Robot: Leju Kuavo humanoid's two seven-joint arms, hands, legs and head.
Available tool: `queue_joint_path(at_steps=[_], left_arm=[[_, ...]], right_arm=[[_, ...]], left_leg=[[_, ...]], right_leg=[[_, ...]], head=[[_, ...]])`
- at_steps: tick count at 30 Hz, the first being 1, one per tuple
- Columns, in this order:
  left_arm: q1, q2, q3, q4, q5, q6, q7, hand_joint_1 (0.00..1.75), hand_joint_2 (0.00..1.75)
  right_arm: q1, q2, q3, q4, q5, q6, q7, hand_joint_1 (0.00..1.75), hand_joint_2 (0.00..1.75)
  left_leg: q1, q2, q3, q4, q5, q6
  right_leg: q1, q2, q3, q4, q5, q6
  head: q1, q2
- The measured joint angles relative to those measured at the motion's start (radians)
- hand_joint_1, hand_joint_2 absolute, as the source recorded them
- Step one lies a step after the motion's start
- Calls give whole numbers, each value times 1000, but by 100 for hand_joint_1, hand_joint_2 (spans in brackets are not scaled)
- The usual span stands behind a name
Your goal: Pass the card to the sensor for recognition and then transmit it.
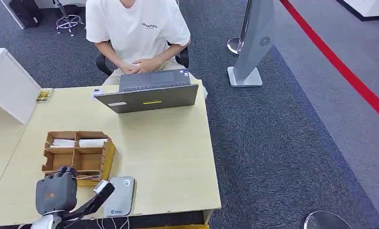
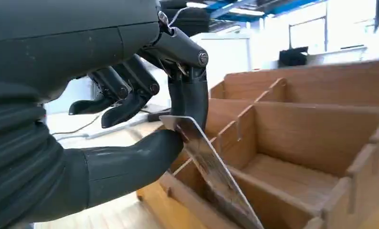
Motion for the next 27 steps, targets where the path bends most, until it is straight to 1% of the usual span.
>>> queue_joint_path(at_steps=[2,5,10,16,18,21,23,25,27], left_arm=[[-17,24,-30,-53,21,-39,0,175,175],[-44,68,-66,-134,46,-75,-1,175,175],[-92,142,-101,-252,86,-101,-14,175,175],[-133,193,-109,-315,111,-118,-14,175,175],[-161,217,-109,-328,163,-152,-14,175,175],[-256,266,-108,-331,249,-229,-6,175,175],[-340,288,-106,-328,250,-255,7,175,175],[-438,295,-105,-305,196,-239,21,175,175],[-528,296,-105,-255,105,-173,26,175,175]], right_arm=[[0,0,0,0,-8,0,-5,0,175],[0,0,-2,0,-18,0,-6,0,175],[0,8,-10,0,-31,-36,8,0,175],[0,13,-16,0,-32,-40,11,0,175],[0,14,-17,0,-31,-39,11,0,175],[-1,13,-17,0,-19,-30,11,0,175],[-1,13,-17,-1,-6,-25,11,0,175],[-3,13,-15,-1,14,-24,17,0,175],[-6,13,-6,-1,36,-24,21,0,175]], left_leg=[[0,0,0,0,0,0],[0,0,0,0,0,0],[1,0,0,0,1,0],[1,0,0,0,1,0],[1,0,0,0,1,-1],[1,-1,0,0,2,-1],[3,-2,-1,0,3,-2],[3,-2,-1,0,4,-3],[3,-1,-1,0,5,-3]], right_leg=[[0,0,0,0,0,0],[0,0,0,0,0,0],[0,0,0,0,0,0],[0,1,0,0,0,0],[1,0,0,0,0,0],[1,-1,0,0,1,-1],[2,-1,0,0,3,-3],[3,-1,0,0,4,-2],[3,0,0,0,5,-2]], head=[[0,0],[0,0],[0,0],[0,0],[0,0],[0,0],[0,0],[0,0],[0,0]])
